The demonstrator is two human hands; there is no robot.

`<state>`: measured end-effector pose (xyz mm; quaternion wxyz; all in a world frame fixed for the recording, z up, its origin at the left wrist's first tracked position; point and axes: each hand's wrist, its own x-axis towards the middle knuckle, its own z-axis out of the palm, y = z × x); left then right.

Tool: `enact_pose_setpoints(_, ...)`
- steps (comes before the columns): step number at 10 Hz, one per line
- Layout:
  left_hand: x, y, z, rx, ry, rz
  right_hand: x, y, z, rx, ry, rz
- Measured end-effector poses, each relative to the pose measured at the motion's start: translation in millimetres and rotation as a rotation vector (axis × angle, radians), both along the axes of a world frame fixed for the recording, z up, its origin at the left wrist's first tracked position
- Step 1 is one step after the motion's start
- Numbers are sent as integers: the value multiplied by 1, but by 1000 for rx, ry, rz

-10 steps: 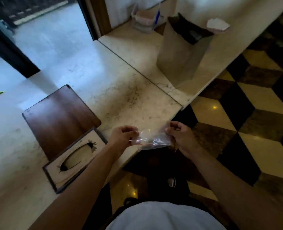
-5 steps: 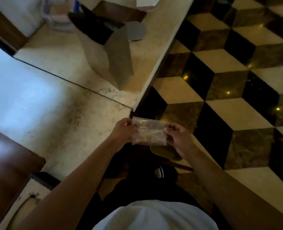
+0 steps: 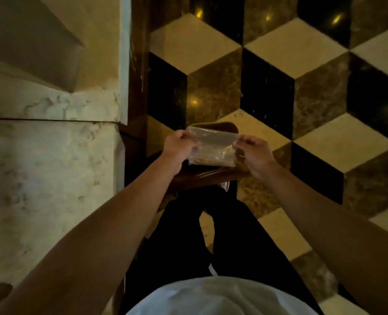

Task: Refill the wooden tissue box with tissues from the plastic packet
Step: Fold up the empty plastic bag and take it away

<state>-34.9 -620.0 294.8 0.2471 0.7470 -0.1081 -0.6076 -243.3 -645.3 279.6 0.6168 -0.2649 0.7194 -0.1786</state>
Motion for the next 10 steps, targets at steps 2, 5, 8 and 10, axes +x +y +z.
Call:
enact_pose_setpoints(2, -9, -14, -104, 117, -61, -62, 11, -31, -105, 75, 104, 105)
enact_pose_setpoints(5, -24, -30, -269, 135, -129, -108, 19, -71, -265, 183, 149, 249)
enact_pose_setpoints(8, -56, -71, -403, 235, -144, -46, 10, -84, -397, 303, 136, 255)
enact_pose_setpoints(10, -61, -81, -457, 300, -149, -88, 12, -88, -442, 328, 236, 431)
